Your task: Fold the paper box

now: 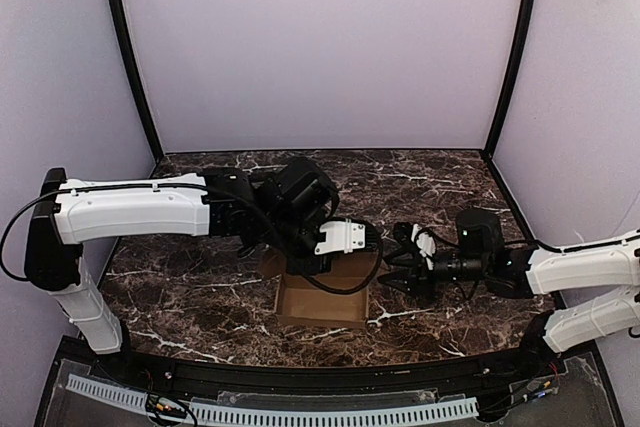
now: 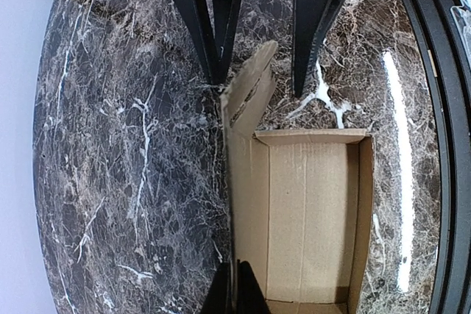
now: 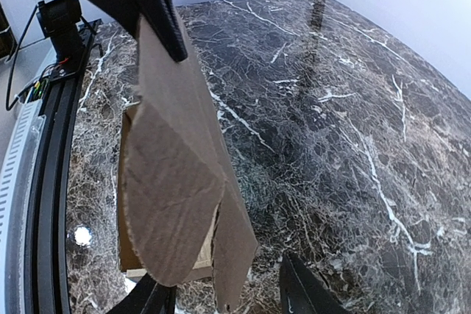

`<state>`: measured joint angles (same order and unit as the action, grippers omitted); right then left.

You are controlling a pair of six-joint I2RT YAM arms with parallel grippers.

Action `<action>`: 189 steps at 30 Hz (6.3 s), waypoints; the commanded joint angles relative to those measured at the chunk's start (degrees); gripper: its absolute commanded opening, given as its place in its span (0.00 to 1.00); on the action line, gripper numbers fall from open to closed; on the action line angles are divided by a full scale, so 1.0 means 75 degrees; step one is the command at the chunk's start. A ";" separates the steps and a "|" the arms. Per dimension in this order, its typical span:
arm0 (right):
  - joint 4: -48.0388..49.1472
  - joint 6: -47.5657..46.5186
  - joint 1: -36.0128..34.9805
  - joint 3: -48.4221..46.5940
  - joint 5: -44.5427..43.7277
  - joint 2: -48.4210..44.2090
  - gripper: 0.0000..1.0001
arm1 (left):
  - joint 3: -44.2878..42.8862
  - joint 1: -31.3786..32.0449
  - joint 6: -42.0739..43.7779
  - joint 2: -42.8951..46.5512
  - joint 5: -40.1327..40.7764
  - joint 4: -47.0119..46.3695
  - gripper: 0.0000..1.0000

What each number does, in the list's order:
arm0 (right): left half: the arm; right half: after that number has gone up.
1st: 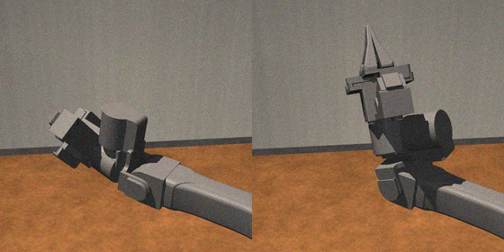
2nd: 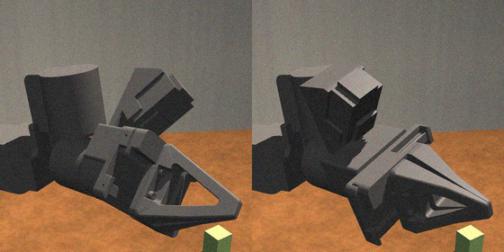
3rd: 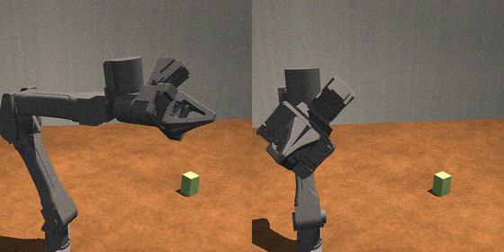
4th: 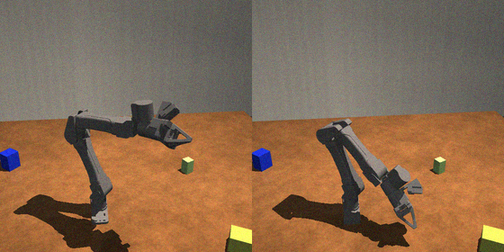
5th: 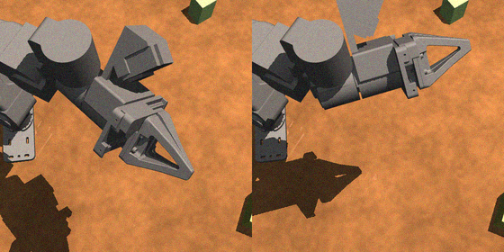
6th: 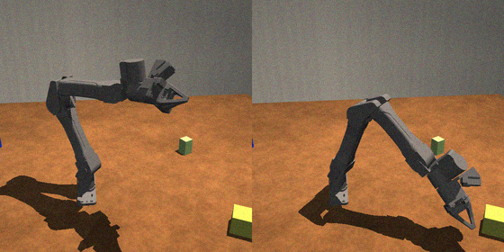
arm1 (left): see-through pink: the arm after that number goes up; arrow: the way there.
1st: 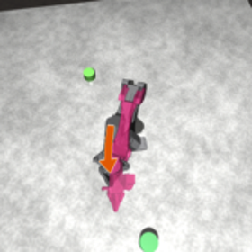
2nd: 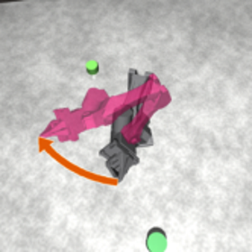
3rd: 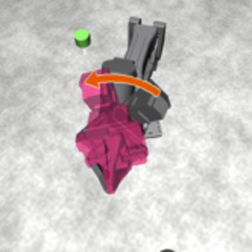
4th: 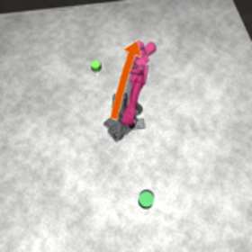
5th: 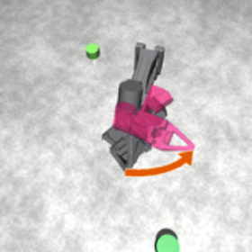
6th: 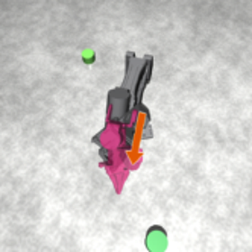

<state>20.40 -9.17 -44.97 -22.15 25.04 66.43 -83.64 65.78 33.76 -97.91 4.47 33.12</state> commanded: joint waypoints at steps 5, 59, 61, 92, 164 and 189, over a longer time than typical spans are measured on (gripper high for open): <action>0.0210 -0.0194 0.0043 -0.0119 -0.0081 0.0101 0.26 | -0.0122 -0.0022 -0.0151 0.0243 -0.0119 0.0235 0.00; -0.0869 0.0034 -0.0074 -0.0524 -0.0404 -0.0538 0.00 | 0.6675 -0.1158 -0.5401 0.6754 0.0566 -0.3147 0.64; -0.0878 0.0063 -0.0074 -0.0546 -0.0378 -0.0538 0.00 | 0.6914 -0.1160 -0.5658 0.6829 0.0233 -0.3259 0.61; -0.0617 0.0257 -0.0075 -0.0642 0.0061 -0.0217 0.00 | 0.7548 -0.1716 -0.5662 0.5298 -0.2006 -0.5408 0.19; 0.0727 0.4452 -0.3190 -0.0404 -0.6043 0.1009 0.00 | 0.7275 -0.0595 -0.7192 0.3376 -0.0692 -0.6383 0.00; -0.0504 0.4469 -0.3378 -0.0135 -0.7143 -0.0973 0.31 | 0.7064 0.0142 -0.6899 0.3117 0.1318 -0.6224 0.00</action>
<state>19.79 24.56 -69.65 -23.94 -25.54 61.47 -30.41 65.89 -19.22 -73.28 10.61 -16.05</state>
